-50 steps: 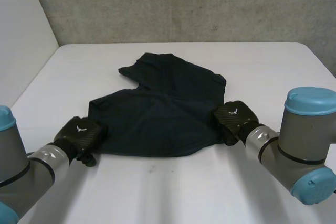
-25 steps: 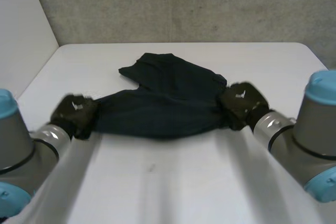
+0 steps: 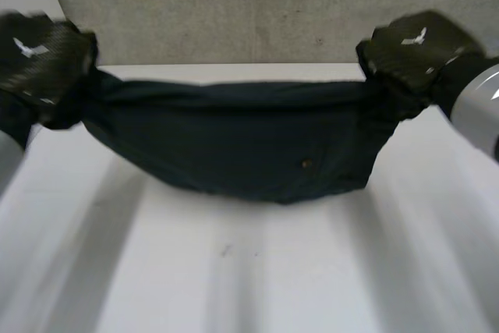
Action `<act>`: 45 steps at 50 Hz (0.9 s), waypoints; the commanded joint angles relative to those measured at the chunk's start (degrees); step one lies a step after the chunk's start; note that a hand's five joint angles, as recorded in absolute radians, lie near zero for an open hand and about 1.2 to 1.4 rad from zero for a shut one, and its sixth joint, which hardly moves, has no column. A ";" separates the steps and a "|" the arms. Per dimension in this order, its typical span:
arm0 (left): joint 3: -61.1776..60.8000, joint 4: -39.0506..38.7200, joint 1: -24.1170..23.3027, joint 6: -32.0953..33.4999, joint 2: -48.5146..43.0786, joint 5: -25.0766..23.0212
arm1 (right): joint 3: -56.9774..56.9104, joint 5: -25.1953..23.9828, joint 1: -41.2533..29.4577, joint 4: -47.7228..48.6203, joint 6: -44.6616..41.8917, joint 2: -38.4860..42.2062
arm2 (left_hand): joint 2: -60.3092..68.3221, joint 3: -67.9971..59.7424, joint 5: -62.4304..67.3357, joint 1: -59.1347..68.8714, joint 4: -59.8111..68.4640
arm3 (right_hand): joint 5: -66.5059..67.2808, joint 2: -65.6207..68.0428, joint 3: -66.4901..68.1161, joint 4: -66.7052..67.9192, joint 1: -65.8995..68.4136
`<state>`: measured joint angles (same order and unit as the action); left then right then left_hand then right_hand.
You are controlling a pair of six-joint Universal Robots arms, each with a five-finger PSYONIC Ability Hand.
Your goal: Fold the shorts.
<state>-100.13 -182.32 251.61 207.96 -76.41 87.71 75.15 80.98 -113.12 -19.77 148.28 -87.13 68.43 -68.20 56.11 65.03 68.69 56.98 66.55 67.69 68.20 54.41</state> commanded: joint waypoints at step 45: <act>16.47 -32.93 -5.51 -0.19 -29.50 3.61 | -12.94 3.92 0.09 36.74 7.47 23.58 | 11.57 -11.80 13.89 14.97 11.31 | 13.02 13.45 12.31 11.80 25.59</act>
<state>-72.03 -216.76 246.20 207.90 -105.60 91.33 54.98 85.06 -113.07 21.61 155.84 -64.92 68.45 -68.25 56.11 65.10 68.71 57.20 66.55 68.46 68.23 55.29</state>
